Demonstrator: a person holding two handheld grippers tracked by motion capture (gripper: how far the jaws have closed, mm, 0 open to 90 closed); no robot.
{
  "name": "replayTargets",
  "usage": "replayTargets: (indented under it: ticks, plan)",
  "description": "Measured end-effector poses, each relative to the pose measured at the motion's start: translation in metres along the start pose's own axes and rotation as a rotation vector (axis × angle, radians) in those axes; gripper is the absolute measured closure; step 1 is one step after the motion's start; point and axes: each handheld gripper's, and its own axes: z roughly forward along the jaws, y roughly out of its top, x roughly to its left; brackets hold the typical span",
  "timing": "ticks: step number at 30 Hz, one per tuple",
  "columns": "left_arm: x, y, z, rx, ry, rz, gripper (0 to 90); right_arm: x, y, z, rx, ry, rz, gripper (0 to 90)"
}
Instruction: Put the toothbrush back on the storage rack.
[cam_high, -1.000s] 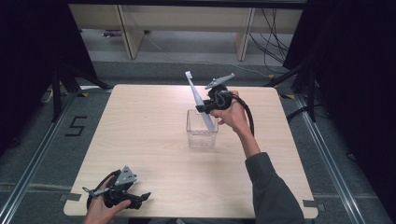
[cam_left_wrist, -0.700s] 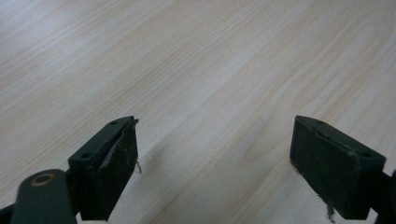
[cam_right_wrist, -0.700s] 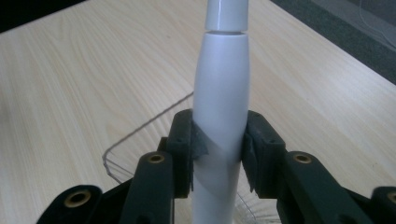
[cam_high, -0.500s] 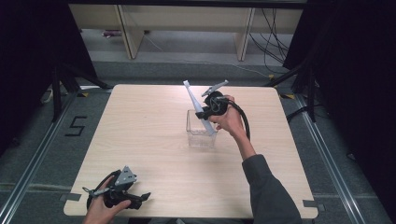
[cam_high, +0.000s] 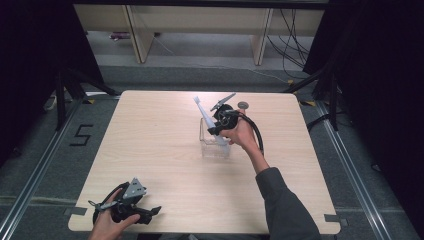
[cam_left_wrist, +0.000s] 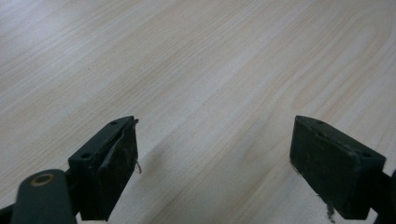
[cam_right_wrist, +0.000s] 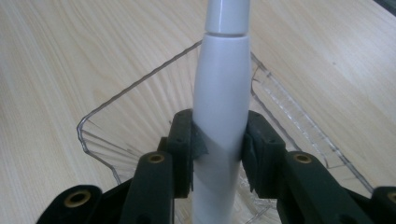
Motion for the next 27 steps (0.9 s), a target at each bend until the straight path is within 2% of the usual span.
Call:
replayTargets:
  ticks: [1, 2, 3, 5, 7, 9, 14, 15, 18, 20, 23, 25, 27]
  plan:
    - [0.001, 0.000, 0.000, -0.001, 0.003, 0.015, 14.9, 0.002, 0.000, 0.001, 0.007, 0.005, 0.013, 67.0]
    - [0.000, 0.000, 0.000, 0.001, 0.002, -0.007, 14.9, 0.001, 0.000, 0.002, 0.008, 0.009, -0.005, 67.0]
    - [-0.001, 0.000, 0.001, 0.002, 0.002, -0.015, 14.9, 0.002, 0.000, 0.003, 0.017, 0.005, -0.001, 67.0]
    - [-0.001, 0.000, 0.001, 0.002, -0.001, -0.009, 14.9, 0.001, 0.001, 0.004, 0.020, 0.004, -0.014, 67.0]
    - [-0.001, 0.000, 0.001, -0.002, -0.002, -0.013, 14.9, 0.003, 0.000, 0.005, 0.041, -0.007, 0.013, 66.9]
    - [-0.001, 0.000, 0.001, -0.001, -0.001, -0.012, 14.9, 0.003, 0.000, 0.007, 0.049, -0.010, 0.006, 66.9]
    - [0.000, 0.000, 0.000, 0.000, -0.001, -0.008, 14.9, 0.002, 0.001, 0.010, 0.048, -0.014, -0.001, 66.9]
    - [-0.001, 0.000, 0.001, -0.001, -0.003, -0.009, 14.9, 0.003, 0.002, 0.012, 0.055, -0.015, 0.018, 66.8]
    - [-0.001, 0.000, 0.001, -0.003, -0.005, -0.007, 14.9, 0.003, 0.002, 0.013, 0.054, -0.019, 0.007, 66.8]
    - [-0.002, 0.000, 0.001, -0.005, -0.007, -0.008, 14.8, 0.003, 0.003, 0.015, 0.060, -0.015, 0.027, 66.7]
    - [-0.001, 0.000, 0.001, 0.000, -0.005, -0.004, 14.8, 0.003, 0.004, 0.016, 0.059, -0.025, 0.013, 66.4]
    - [-0.002, 0.000, 0.001, -0.004, -0.006, -0.009, 14.9, 0.003, 0.004, 0.016, 0.058, -0.026, 0.021, 64.6]
    - [-0.001, 0.000, 0.001, -0.004, -0.006, -0.007, 14.9, 0.006, 0.004, 0.014, 0.053, -0.026, 0.056, 59.7]
